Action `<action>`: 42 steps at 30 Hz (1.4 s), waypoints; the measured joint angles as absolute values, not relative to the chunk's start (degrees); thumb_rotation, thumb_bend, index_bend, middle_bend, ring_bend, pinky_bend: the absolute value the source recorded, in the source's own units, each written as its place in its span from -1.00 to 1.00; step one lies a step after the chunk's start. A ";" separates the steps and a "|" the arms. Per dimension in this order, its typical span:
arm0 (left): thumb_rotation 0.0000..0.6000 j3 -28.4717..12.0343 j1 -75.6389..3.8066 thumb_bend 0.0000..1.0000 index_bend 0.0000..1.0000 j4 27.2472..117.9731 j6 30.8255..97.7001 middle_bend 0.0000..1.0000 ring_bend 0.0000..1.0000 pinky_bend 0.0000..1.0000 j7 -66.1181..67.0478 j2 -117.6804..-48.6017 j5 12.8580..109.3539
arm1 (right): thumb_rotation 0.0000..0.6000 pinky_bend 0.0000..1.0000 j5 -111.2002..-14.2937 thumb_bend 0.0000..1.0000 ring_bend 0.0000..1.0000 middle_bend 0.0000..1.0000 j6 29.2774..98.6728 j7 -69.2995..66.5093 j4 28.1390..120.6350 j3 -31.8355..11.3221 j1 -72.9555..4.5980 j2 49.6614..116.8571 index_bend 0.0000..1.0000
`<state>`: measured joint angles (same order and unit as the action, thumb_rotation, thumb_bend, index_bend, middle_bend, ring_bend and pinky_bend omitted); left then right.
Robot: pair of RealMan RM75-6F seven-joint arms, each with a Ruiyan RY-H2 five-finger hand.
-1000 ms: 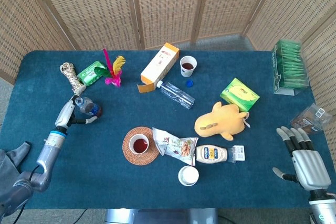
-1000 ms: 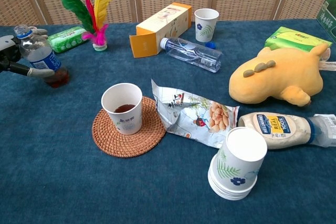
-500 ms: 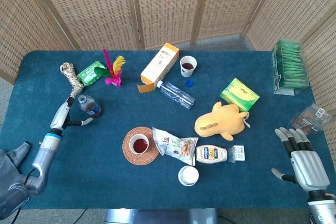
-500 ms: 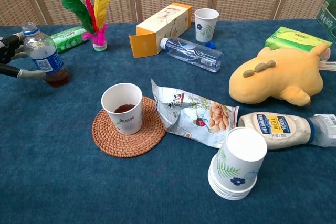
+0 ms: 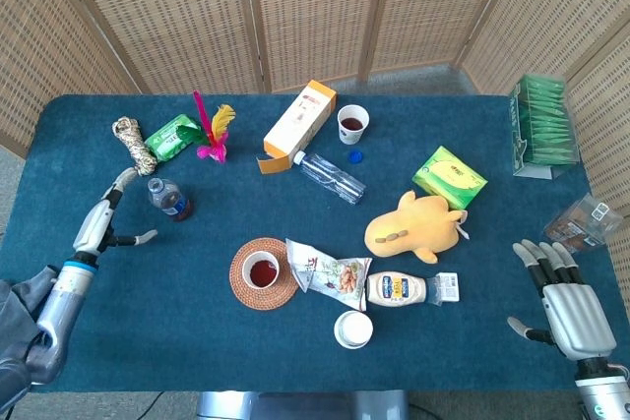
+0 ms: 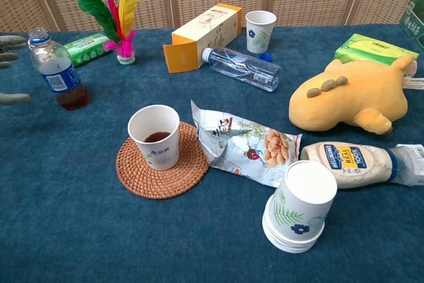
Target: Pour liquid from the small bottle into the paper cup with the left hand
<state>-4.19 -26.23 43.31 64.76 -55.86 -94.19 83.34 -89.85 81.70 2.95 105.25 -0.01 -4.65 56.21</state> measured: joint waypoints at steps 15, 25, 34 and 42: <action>1.00 -1.78 -17.66 -0.71 -1.00 56.66 77.03 -1.00 -1.00 -1.00 -37.99 -80.73 85.06 | 1.00 -1.00 -90.29 -1.00 -1.00 -1.00 81.36 1.79 105.78 0.43 -4.70 55.48 -1.00; 1.00 -1.05 -12.24 -0.71 -1.00 67.55 82.10 -1.00 -1.00 -1.00 -20.41 -69.22 84.30 | 1.00 -1.00 -86.17 -1.00 -1.00 -1.00 81.81 3.90 104.72 -1.39 -4.66 56.21 -1.00; 1.00 -0.48 -8.60 -0.71 -1.00 76.29 84.02 -1.00 -1.00 -1.00 -14.12 -63.44 83.04 | 1.00 -1.00 -81.92 -1.00 -1.00 -1.00 84.81 8.99 104.11 -4.25 -4.12 58.20 -1.00; 1.00 -0.52 -7.13 -0.70 -1.00 80.33 83.33 -1.00 -1.00 -1.00 -13.58 -60.47 82.17 | 1.00 -1.00 -80.14 -1.00 -1.00 -1.00 87.82 11.75 102.92 -6.44 -3.70 60.80 -1.00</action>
